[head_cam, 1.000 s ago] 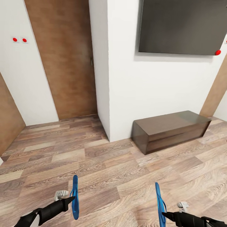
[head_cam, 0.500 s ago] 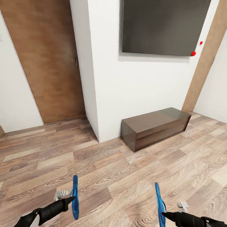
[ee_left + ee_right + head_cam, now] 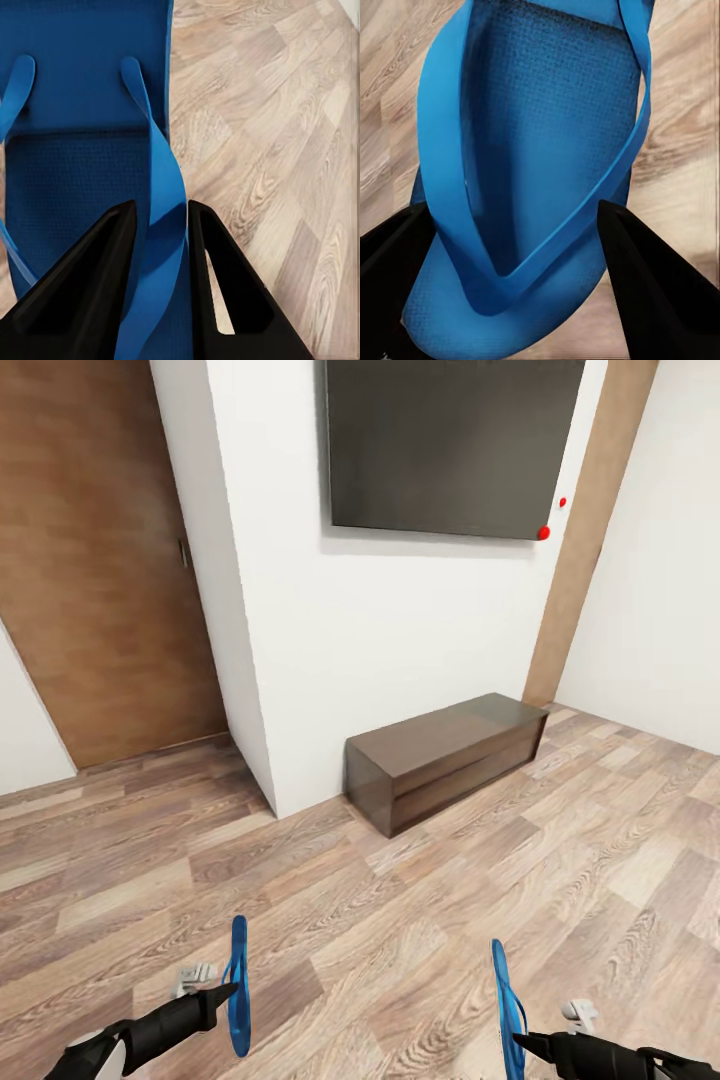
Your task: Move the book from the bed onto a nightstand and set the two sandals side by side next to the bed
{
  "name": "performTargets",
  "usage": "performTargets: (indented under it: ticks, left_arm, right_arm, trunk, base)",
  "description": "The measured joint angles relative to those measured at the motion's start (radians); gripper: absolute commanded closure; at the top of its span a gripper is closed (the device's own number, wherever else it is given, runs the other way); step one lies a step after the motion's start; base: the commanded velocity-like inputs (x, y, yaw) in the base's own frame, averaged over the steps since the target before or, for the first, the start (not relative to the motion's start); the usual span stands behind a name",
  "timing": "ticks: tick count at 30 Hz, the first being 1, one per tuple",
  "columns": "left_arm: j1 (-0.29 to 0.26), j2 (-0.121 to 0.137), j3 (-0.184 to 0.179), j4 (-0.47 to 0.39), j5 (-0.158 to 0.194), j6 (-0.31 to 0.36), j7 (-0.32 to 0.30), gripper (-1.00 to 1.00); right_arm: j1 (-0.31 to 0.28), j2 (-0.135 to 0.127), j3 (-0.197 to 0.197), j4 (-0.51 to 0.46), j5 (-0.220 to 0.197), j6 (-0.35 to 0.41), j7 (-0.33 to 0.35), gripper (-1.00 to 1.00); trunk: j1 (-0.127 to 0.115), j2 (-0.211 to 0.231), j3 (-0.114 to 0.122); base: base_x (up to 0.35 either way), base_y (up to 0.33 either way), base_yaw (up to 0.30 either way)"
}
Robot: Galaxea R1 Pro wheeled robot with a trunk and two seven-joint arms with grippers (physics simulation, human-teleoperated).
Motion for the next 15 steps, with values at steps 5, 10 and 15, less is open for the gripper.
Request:
performTargets:
  ticks: [5, 10, 15]
  left_arm:
    - [0.0, -0.005, 0.0, 0.0, 0.0, 0.0, 0.0, 1.0]
    - [0.0, -0.006, 0.0, 0.0, 0.0, 0.0, 0.0, 1.0]
    - [0.0, -0.006, 0.0, 0.0, 0.0, 0.0, 0.0, 1.0]
  right_arm:
    - [0.0, 0.0, 0.0, 0.0, 0.0, 0.0, 0.0, 1.0]
    - [0.0, 0.0, 0.001, 0.0, 0.0, 0.0, 0.0, 1.0]
    - [0.0, 0.0, 0.0, 0.0, 0.0, 0.0, 0.0, 1.0]
  trunk:
    - [0.0, 0.0, 0.0]
    - [0.0, 0.0, 0.0]
    - [0.0, 0.0, 0.0]
  base:
    - [0.0, 0.0, -0.285]
    - [0.0, 0.0, -0.285]
    - [0.0, 0.0, -0.285]
